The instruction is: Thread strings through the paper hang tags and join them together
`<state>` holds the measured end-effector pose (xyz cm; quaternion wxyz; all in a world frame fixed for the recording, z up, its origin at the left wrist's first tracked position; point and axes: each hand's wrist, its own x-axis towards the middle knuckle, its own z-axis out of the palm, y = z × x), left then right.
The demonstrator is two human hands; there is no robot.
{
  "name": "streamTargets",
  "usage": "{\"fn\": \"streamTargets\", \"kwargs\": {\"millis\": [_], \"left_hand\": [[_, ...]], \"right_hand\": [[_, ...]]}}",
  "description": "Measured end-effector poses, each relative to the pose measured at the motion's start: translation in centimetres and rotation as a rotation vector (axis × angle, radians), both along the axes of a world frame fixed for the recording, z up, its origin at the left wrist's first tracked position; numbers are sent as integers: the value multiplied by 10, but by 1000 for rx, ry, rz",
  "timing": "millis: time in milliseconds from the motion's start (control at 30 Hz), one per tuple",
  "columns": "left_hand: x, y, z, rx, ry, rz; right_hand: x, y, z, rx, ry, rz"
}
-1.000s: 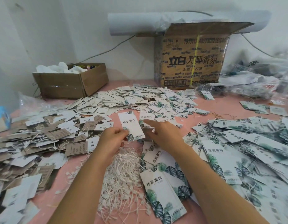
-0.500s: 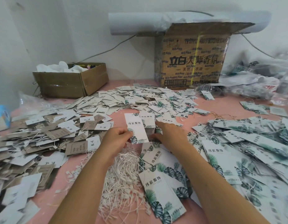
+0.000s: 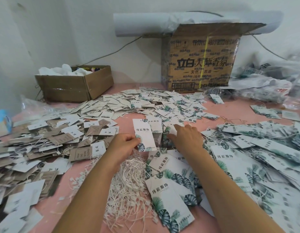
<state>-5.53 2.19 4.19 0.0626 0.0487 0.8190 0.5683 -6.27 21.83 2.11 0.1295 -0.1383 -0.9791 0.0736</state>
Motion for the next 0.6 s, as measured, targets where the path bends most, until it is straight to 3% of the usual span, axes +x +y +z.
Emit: {"fn": "streamTargets", "kwargs": {"millis": [200, 400, 500, 600], "left_hand": [[1, 1, 0, -3, 0, -3], [0, 0, 0, -6, 2, -12], [0, -1, -1, 3, 1, -17], [1, -1, -1, 9, 2, -18]], "right_hand": [[0, 0, -2, -40, -75, 43], [0, 0, 5, -194, 33, 150], [1, 2, 7, -169, 107, 82], [1, 3, 4, -109, 9, -22]]}}
